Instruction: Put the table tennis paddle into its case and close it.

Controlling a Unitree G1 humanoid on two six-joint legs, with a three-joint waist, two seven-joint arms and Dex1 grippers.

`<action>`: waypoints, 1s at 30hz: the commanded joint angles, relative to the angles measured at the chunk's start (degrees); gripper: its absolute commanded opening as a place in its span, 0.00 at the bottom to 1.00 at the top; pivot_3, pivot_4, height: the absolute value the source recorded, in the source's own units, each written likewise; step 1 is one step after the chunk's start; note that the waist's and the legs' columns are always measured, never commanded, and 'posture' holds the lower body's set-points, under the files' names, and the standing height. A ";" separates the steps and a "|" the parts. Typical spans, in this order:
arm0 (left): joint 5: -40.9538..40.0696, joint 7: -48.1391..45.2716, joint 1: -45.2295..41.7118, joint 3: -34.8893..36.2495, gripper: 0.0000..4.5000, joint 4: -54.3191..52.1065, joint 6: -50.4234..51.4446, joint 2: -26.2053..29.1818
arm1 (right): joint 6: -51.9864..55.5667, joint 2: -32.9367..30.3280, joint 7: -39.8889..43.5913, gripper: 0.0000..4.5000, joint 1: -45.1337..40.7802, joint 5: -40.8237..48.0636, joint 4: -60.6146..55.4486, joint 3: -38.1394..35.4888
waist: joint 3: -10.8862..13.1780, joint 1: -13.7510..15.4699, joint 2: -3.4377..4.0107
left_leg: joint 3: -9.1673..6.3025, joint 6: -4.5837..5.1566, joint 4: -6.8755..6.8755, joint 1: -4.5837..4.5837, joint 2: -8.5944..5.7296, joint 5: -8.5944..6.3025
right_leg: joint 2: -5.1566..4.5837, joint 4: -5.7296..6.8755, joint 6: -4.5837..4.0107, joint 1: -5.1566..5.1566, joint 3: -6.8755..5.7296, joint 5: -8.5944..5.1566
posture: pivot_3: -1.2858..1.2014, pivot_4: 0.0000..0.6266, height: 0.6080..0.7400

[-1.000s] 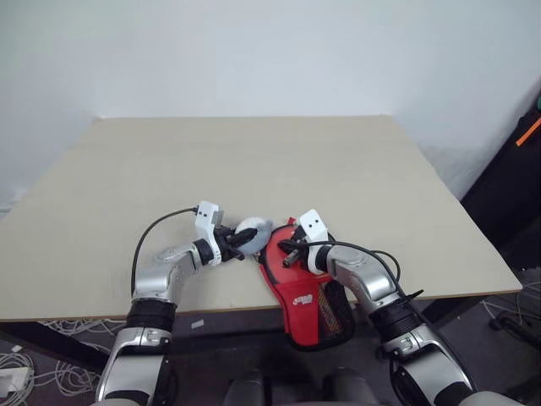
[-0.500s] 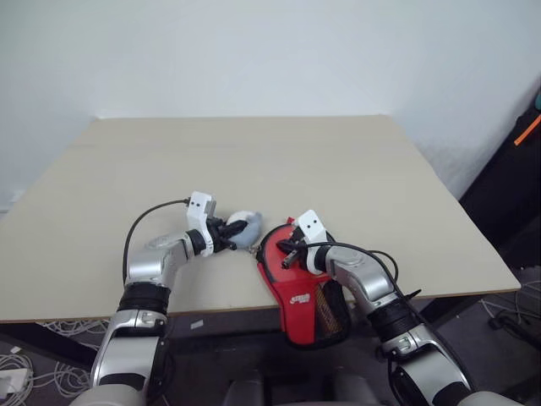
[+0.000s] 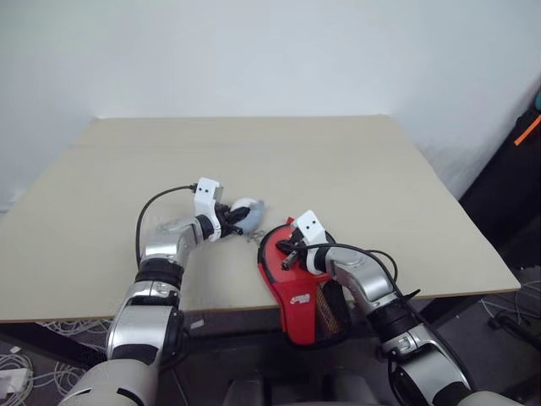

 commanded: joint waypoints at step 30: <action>12.58 1.18 -25.47 -1.30 0.07 22.27 -17.30 -19.96 | -0.06 -0.12 0.17 0.00 0.66 -1.86 1.37 0.22 | 0.02 0.15 -0.07 | -0.06 0.01 0.07 -0.09 -0.06 0.00 | 0.00 -0.04 0.11 0.03 -0.01 -0.05 | 0.52 0.00 1.00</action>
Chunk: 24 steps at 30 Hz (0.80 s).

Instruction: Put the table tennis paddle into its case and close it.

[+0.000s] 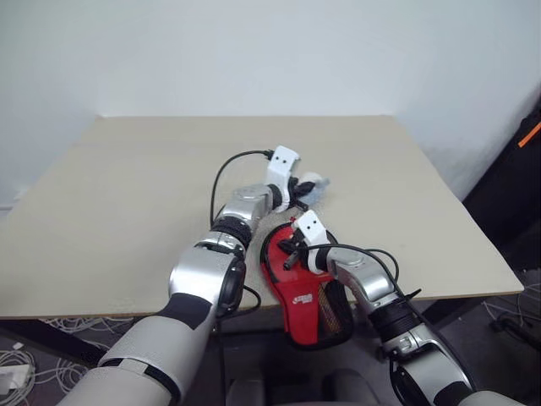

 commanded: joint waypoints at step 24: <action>3.86 -32.30 9.37 -8.55 0.89 -9.49 1.78 6.16 | 10.95 -11.72 8.25 0.00 2.93 1.86 -21.30 2.63 | 0.01 0.20 0.02 | -0.04 0.04 0.06 -0.08 -0.02 -0.02 | -0.05 0.01 0.04 -0.03 0.00 -0.03 | 0.52 0.00 1.00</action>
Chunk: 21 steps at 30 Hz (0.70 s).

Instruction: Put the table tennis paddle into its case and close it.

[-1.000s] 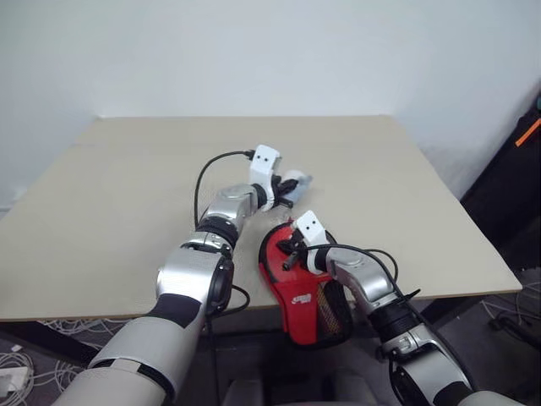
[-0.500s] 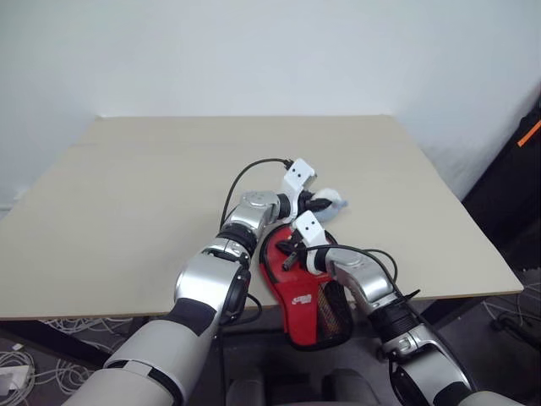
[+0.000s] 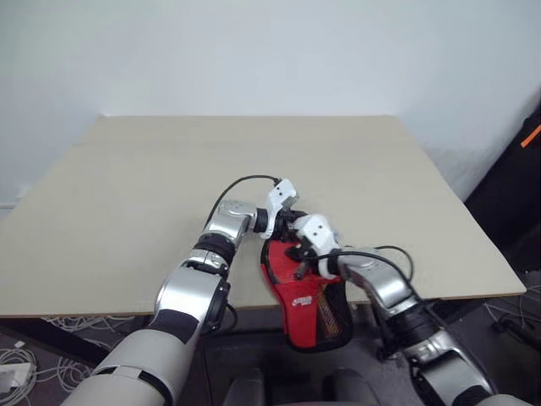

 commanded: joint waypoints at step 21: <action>-5.14 -8.53 1.96 1.30 0.86 -14.43 6.03 3.04 | 21.42 -20.27 10.25 0.13 -6.29 21.65 -26.00 -18.47 | 0.05 0.02 0.00 | 0.03 0.07 0.07 -0.03 0.01 -0.05 | -0.01 -0.03 0.00 -0.01 0.01 -0.01 | 0.52 0.00 1.00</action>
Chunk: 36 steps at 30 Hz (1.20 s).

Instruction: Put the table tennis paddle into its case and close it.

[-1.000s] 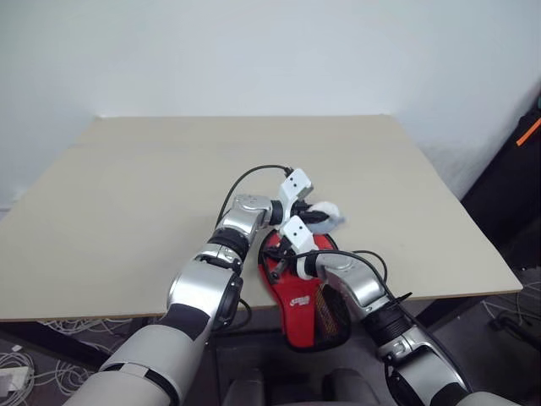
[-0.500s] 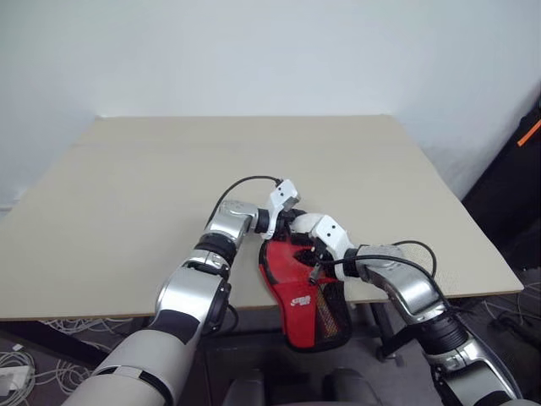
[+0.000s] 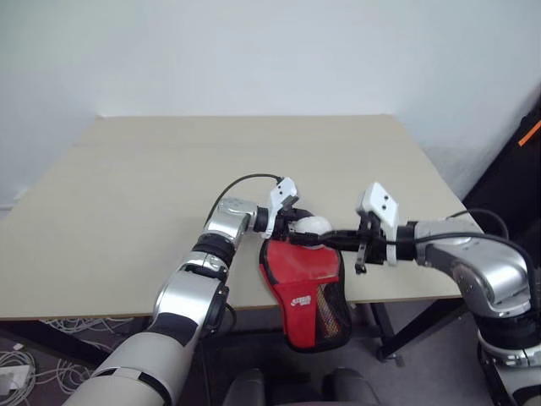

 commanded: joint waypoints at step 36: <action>-20.05 4.74 24.47 2.12 0.00 -52.54 26.85 19.27 | -10.55 11.34 -6.34 0.91 -9.15 -12.73 27.43 13.97 | 0.01 -0.03 0.06 | 0.04 0.00 -0.02 0.03 0.03 0.01 | 0.03 0.07 -0.15 -0.01 0.05 0.10 | 0.52 0.00 1.00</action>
